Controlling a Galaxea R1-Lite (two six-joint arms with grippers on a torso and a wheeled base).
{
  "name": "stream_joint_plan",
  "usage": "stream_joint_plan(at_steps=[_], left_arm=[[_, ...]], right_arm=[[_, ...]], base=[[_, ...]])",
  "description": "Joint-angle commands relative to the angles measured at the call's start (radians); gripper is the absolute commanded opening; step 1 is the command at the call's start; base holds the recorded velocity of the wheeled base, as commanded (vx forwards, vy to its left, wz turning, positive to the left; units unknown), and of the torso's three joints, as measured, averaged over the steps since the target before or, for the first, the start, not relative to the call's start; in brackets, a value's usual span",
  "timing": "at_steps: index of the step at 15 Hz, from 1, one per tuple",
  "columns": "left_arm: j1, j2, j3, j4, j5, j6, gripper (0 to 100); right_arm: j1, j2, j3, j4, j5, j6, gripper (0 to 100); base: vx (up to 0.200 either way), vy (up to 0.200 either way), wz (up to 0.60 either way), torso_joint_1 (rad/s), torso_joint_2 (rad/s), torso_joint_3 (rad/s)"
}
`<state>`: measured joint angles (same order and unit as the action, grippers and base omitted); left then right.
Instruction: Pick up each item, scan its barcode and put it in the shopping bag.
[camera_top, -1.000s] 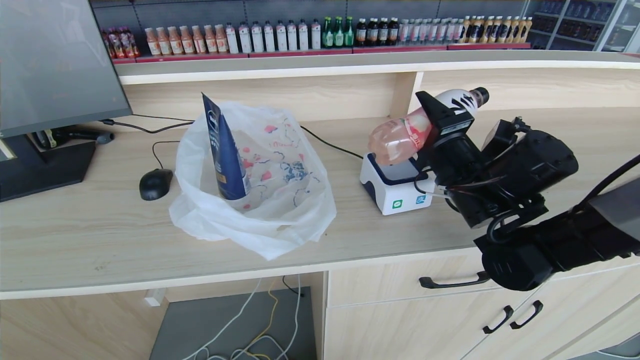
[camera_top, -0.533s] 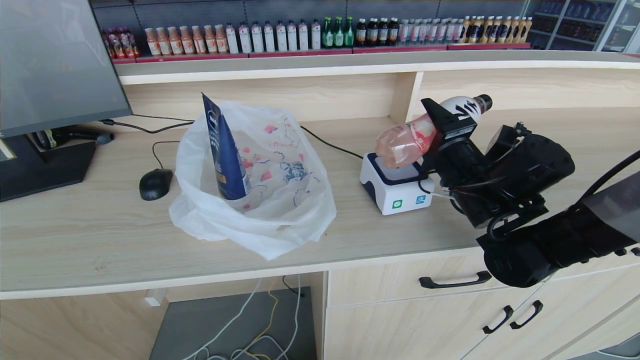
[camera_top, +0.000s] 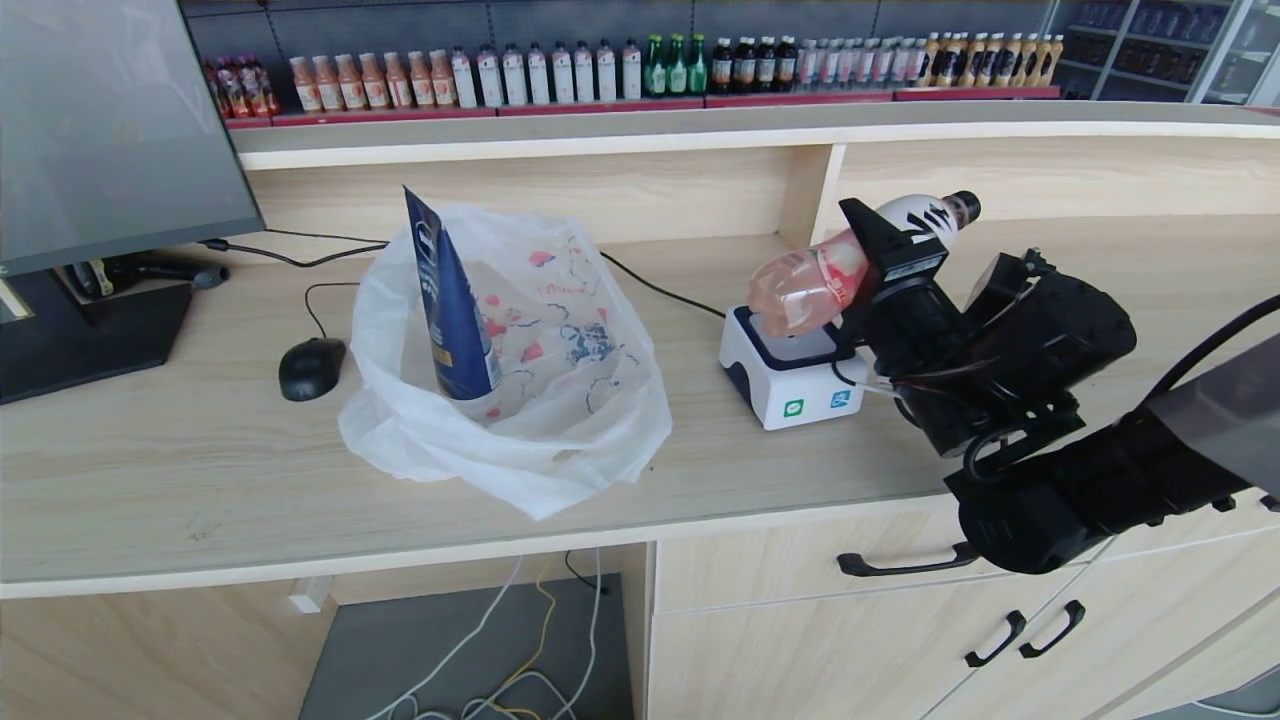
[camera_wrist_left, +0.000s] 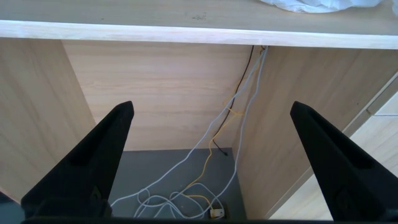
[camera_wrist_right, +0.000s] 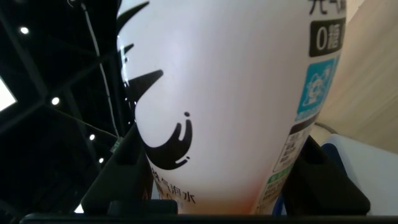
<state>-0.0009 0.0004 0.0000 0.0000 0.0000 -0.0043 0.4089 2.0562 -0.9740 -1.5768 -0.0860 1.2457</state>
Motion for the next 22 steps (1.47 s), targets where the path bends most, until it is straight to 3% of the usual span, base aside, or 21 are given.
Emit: stream_joint_plan(at_steps=[1, 10, 22], left_arm=[[0.001, 0.000, 0.000, 0.000, 0.000, 0.000, 100], [-0.001, 0.000, 0.000, 0.000, 0.000, 0.000, 100], [0.001, 0.000, 0.000, 0.000, 0.000, 0.000, 100]], right_arm=[[0.001, 0.015, 0.000, 0.006, 0.000, 0.000, 0], [0.001, -0.001, -0.026, 0.006, 0.006, -0.002, 0], [-0.067, 0.019, -0.028, 0.006, 0.064, -0.003, 0]], base=[[0.000, 0.000, 0.00, 0.000, 0.00, 0.000], [0.000, 0.000, 0.00, 0.000, 0.00, 0.000], [0.000, 0.000, 0.00, 0.000, 0.00, 0.000]])
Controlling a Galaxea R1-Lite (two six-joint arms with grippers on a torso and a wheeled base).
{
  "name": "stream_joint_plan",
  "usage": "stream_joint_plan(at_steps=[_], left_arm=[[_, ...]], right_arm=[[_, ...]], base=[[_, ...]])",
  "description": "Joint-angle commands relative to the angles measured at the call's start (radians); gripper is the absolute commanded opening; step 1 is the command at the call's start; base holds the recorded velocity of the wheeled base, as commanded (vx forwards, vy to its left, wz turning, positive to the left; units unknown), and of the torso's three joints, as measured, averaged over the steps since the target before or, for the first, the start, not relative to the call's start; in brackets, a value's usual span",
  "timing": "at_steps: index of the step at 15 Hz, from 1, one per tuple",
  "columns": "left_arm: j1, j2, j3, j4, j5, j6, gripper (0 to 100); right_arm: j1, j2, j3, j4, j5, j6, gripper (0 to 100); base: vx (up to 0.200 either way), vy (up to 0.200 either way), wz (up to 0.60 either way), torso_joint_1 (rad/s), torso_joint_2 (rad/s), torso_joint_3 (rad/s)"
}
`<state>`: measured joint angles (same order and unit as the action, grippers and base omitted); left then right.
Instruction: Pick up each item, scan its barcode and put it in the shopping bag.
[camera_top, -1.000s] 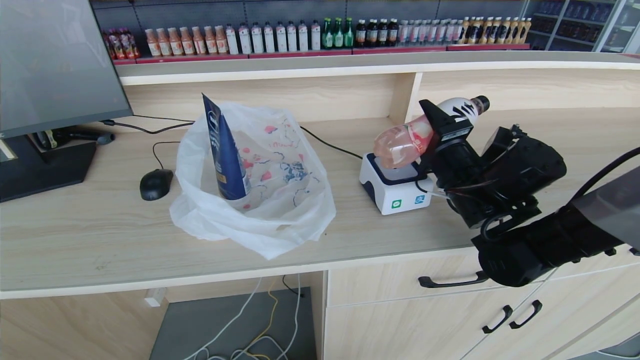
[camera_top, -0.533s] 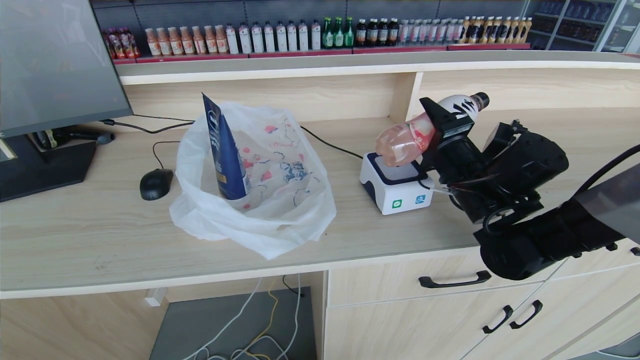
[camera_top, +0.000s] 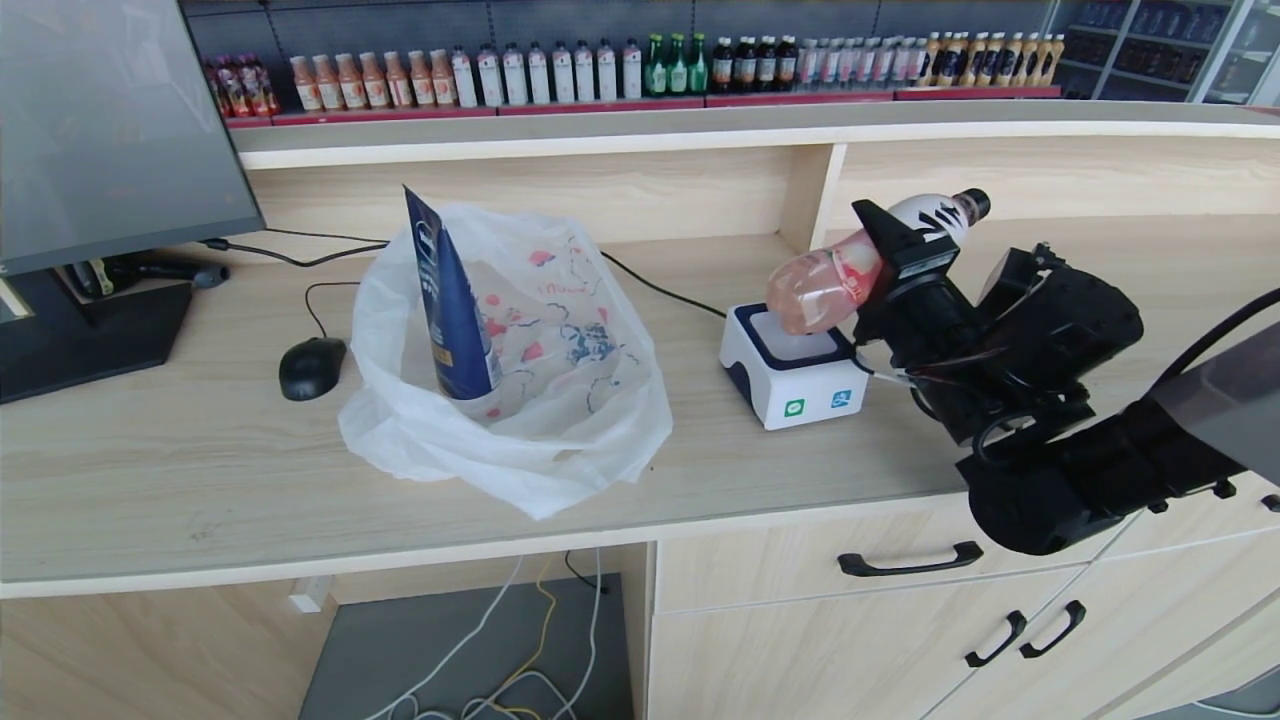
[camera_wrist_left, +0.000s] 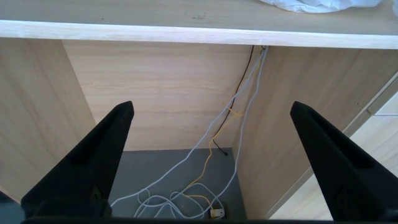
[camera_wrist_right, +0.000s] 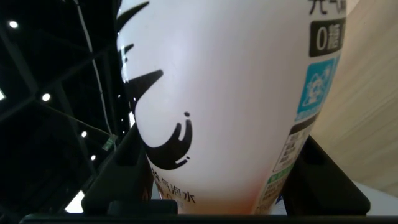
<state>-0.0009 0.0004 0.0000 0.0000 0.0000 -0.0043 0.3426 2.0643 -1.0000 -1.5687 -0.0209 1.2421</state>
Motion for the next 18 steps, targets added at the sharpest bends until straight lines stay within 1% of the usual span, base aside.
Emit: stream_joint_plan(at_steps=[1, 10, 18], left_arm=[[0.001, 0.000, 0.000, 0.000, 0.000, 0.000, 100], [-0.001, 0.000, 0.000, 0.000, 0.000, 0.000, 100], [0.001, 0.000, 0.000, 0.000, 0.000, 0.000, 100]], right_arm=[[0.000, 0.020, 0.000, -0.002, -0.002, 0.000, 0], [0.000, 0.023, -0.003, -0.002, -0.002, 0.002, 0], [0.006, -0.027, -0.003, -0.002, -0.002, -0.003, 0]], base=[[0.000, 0.000, 0.00, 0.000, 0.00, 0.000], [0.000, 0.000, 0.00, 0.000, 0.00, 0.000], [0.000, 0.000, 0.00, 0.000, 0.00, 0.000]])
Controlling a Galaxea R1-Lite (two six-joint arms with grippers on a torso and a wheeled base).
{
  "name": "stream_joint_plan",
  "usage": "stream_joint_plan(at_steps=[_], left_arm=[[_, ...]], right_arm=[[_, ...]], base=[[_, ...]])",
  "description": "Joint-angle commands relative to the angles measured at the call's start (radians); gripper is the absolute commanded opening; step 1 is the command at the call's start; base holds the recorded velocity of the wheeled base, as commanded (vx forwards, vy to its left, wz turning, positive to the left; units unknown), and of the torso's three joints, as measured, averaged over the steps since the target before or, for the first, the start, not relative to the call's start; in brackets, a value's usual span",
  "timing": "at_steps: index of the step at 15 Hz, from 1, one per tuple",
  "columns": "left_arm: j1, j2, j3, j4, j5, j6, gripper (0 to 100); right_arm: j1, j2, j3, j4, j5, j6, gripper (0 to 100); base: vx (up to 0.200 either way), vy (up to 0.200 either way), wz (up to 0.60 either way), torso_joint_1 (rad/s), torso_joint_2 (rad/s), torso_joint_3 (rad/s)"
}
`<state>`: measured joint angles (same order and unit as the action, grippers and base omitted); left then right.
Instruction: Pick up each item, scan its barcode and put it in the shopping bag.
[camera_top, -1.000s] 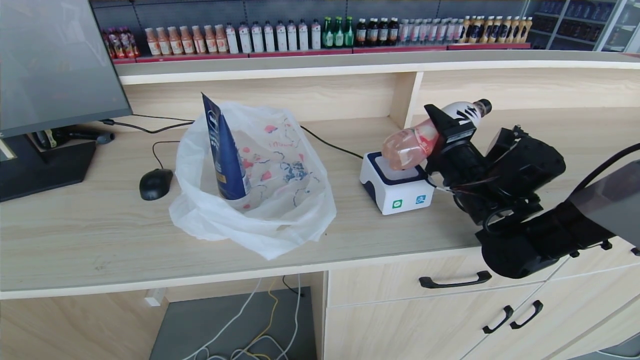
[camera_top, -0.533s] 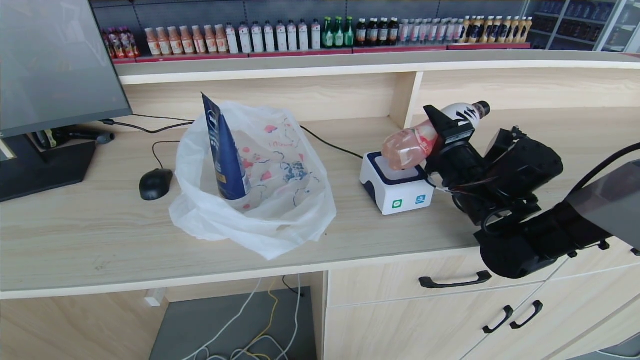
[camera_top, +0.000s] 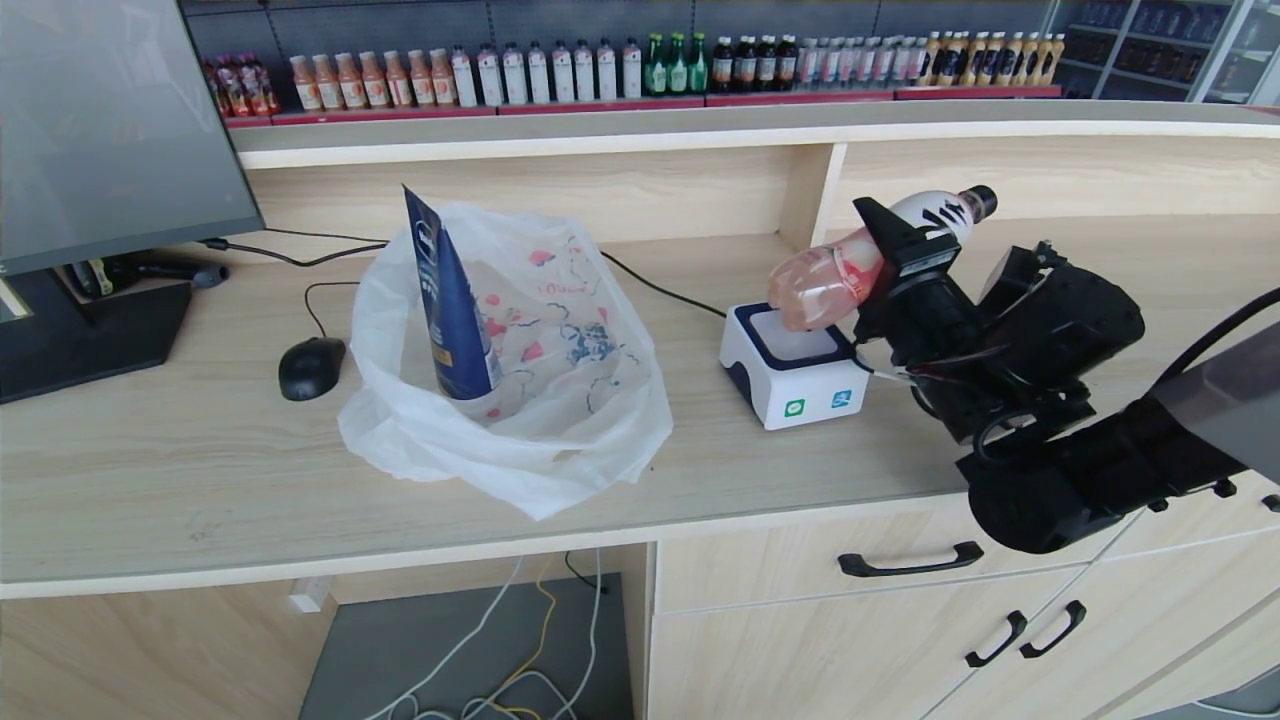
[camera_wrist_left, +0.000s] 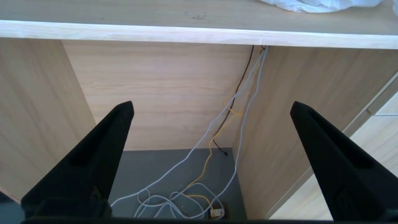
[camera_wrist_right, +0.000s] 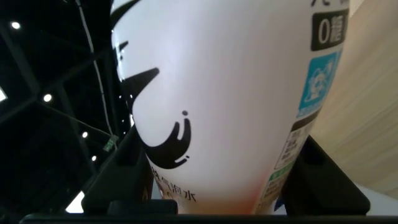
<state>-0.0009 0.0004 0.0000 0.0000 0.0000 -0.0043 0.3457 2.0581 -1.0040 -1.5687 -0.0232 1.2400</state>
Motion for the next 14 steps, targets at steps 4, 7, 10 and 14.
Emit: stream_joint_plan(at_steps=[4, 7, 10, 14], left_arm=[[0.001, 0.000, 0.000, 0.000, 0.000, 0.000, 100], [-0.001, 0.000, 0.000, 0.000, 0.000, 0.000, 100], [-0.001, 0.000, 0.000, 0.000, 0.000, 0.000, 100], [-0.001, 0.000, 0.000, 0.000, 0.000, 0.000, 100]], right_arm=[[0.053, -0.088, 0.007, -0.002, 0.000, -0.068, 0], [0.131, -0.150, 0.012, -0.002, -0.003, -0.177, 0], [0.193, -0.213, 0.044, -0.002, 0.002, -0.332, 0], [0.289, -0.315, 0.147, -0.002, 0.042, -0.605, 0]], base=[[0.000, 0.000, 0.00, 0.000, 0.00, 0.000], [0.000, 0.000, 0.00, 0.000, 0.00, 0.000], [0.000, 0.000, 0.00, 0.000, 0.00, 0.000], [0.000, 0.000, 0.00, 0.000, 0.00, 0.000]])
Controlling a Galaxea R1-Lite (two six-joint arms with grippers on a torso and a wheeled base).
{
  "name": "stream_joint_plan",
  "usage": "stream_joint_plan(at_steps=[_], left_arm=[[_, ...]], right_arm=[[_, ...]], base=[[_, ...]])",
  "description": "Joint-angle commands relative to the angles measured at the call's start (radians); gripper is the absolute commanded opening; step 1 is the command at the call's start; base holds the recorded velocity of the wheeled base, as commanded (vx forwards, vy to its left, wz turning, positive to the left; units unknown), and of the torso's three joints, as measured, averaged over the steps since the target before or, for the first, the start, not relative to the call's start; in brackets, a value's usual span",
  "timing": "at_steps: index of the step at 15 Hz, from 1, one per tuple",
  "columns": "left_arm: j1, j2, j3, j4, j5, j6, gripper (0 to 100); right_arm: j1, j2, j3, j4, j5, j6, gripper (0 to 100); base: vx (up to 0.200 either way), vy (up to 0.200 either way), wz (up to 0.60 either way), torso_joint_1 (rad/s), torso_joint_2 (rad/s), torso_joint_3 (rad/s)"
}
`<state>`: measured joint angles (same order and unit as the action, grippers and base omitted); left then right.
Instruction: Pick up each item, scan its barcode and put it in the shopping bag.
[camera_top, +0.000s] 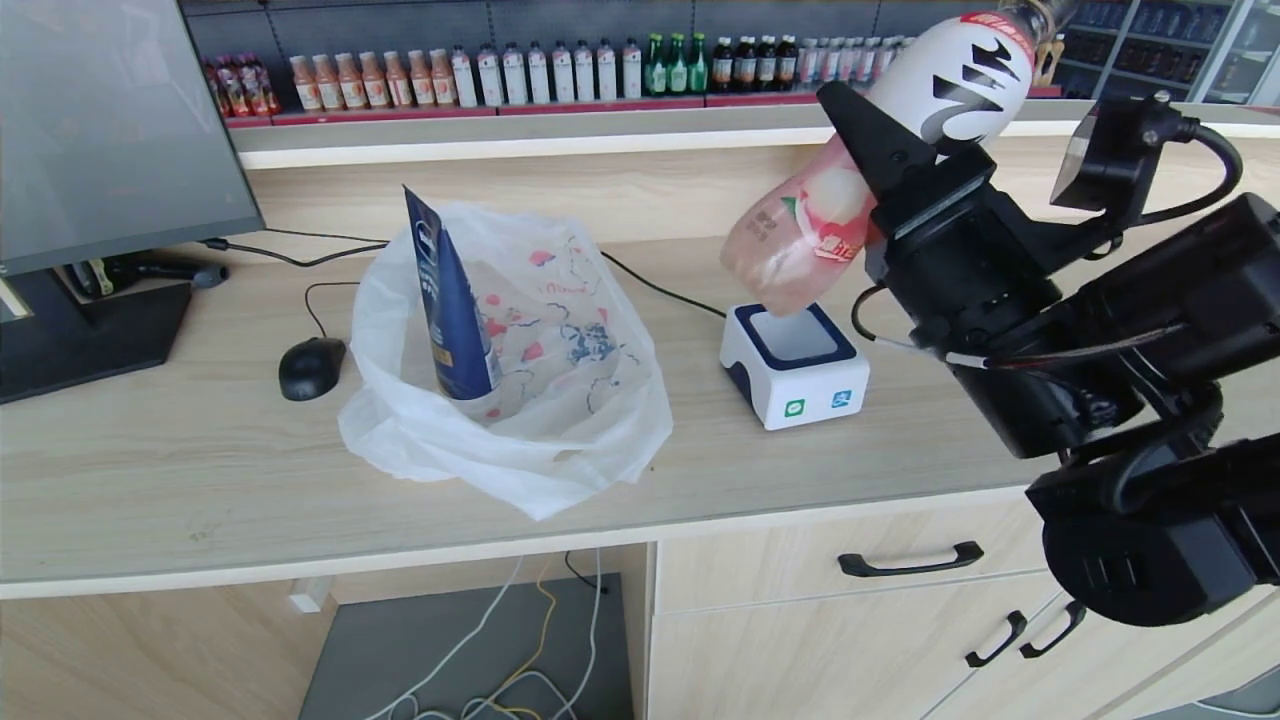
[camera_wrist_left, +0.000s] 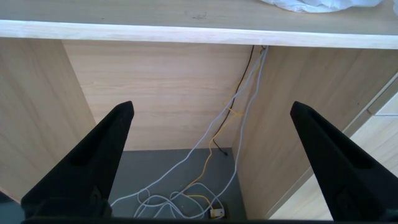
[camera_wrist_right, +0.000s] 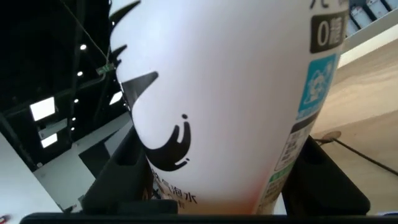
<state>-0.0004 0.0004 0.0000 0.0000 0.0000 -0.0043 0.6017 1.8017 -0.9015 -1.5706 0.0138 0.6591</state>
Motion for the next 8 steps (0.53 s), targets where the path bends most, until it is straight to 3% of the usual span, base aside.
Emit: stream_joint_plan(at_steps=[1, 4, 6, 8], left_arm=[[0.000, 0.000, 0.000, 0.000, 0.000, 0.000, 100], [0.000, 0.000, 0.000, 0.000, 0.000, 0.000, 100], [-0.001, 0.000, 0.000, 0.000, 0.000, 0.007, 100], [-0.001, 0.000, 0.000, 0.000, 0.000, 0.007, 100]], right_arm=[[0.093, -0.105, 0.131, 0.000, 0.008, -0.118, 0], [0.145, -0.143, 0.266, 0.000, 0.008, -0.363, 0], [0.138, -0.189, 0.348, 0.000, 0.000, -0.452, 0], [0.128, -0.222, 0.467, 0.000, 0.002, -0.624, 0]], base=[[0.000, 0.000, 0.00, 0.000, 0.00, 0.000], [0.000, 0.000, 0.00, 0.000, 0.00, 0.000], [0.000, 0.000, 0.00, 0.000, 0.00, 0.000], [0.000, 0.000, 0.00, 0.000, 0.00, 0.000]])
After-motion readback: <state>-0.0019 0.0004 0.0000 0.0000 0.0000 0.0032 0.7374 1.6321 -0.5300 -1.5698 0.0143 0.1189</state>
